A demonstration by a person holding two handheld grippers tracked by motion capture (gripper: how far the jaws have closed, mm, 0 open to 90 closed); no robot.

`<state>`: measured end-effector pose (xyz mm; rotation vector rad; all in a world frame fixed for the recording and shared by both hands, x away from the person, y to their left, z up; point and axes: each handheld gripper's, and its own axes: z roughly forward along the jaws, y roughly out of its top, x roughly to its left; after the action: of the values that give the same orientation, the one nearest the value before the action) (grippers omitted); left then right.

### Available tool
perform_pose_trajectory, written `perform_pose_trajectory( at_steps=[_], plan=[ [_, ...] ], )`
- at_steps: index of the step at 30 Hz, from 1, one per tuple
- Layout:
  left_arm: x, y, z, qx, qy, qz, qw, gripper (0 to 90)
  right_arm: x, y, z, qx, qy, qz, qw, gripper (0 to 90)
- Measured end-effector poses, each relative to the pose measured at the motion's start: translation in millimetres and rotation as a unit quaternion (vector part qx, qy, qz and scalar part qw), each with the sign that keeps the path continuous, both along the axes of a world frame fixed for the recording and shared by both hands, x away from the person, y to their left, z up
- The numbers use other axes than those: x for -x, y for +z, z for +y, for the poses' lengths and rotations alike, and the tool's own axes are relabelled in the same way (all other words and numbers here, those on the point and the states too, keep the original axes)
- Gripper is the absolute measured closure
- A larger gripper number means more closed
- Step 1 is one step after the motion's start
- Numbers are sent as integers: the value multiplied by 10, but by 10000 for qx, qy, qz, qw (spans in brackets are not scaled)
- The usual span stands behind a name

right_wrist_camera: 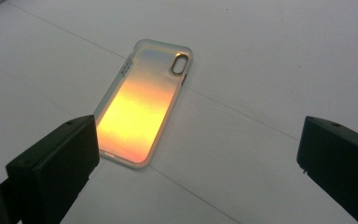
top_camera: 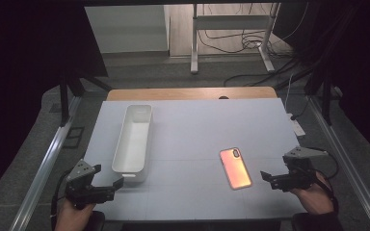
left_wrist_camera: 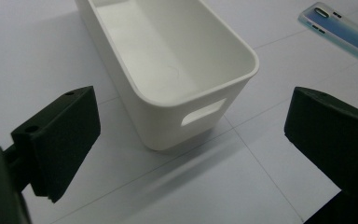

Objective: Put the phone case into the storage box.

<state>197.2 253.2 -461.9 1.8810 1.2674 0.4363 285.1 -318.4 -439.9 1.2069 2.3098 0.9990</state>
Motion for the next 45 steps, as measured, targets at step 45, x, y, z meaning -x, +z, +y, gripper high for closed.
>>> perform_pose_trajectory(
  at_steps=[45],
  plan=[
    [-5, -3, -4, -20, 25, 21, 10000, 47, -489, -95, 401, 220, 218, 220, 9993, 0]
  ],
)
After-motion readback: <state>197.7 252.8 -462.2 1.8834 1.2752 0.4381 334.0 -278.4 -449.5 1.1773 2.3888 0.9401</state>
